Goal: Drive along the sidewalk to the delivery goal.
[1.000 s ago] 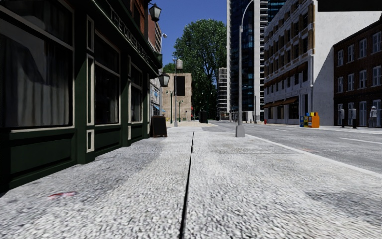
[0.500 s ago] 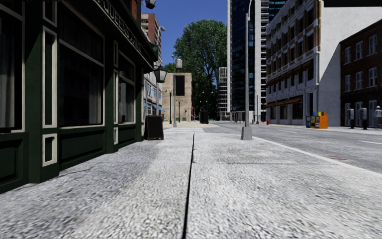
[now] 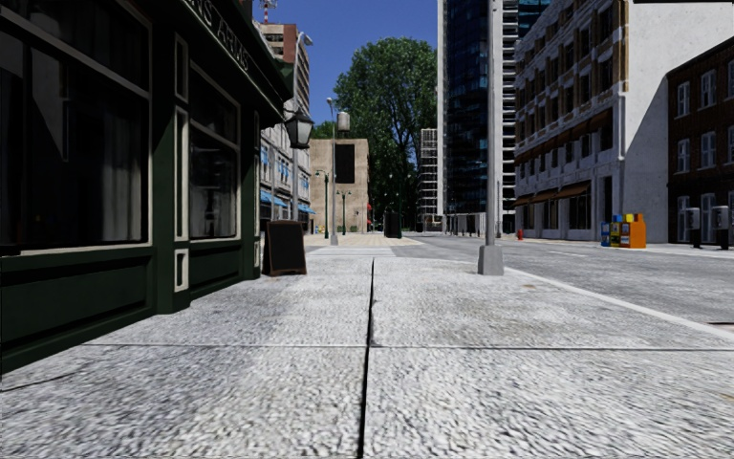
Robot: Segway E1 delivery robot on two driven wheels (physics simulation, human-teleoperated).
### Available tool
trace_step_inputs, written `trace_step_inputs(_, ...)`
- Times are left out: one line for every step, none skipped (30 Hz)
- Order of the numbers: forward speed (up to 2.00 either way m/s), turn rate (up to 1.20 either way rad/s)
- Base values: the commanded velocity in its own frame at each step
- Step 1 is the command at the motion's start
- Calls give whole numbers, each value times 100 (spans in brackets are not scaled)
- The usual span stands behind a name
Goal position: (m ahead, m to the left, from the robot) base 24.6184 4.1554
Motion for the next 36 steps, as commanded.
trace_step_inputs(200, 0)
trace_step_inputs(200, 0)
trace_step_inputs(200, 0)
trace_step_inputs(200, 0)
trace_step_inputs(200, 0)
trace_step_inputs(200, 0)
trace_step_inputs(200, 0)
trace_step_inputs(200, 0)
trace_step_inputs(200, 4)
trace_step_inputs(200, 11)
trace_step_inputs(200, 11)
trace_step_inputs(200, 14)
trace_step_inputs(200, 15)
trace_step_inputs(200, 15)
trace_step_inputs(200, 15)
trace_step_inputs(200, 11)
trace_step_inputs(200, 0)
trace_step_inputs(200, 0)
trace_step_inputs(200, 0)
trace_step_inputs(200, 0)
trace_step_inputs(200, 0)
trace_step_inputs(200, 0)
trace_step_inputs(200, 0)
trace_step_inputs(200, 0)
trace_step_inputs(200, 0)
trace_step_inputs(200, 0)
trace_step_inputs(200, 0)
trace_step_inputs(200, 0)
trace_step_inputs(200, 7)
trace_step_inputs(200, 13)
trace_step_inputs(200, 15)
trace_step_inputs(200, 15)
trace_step_inputs(200, 14)
trace_step_inputs(200, 5)
trace_step_inputs(200, 0)
trace_step_inputs(200, 0)
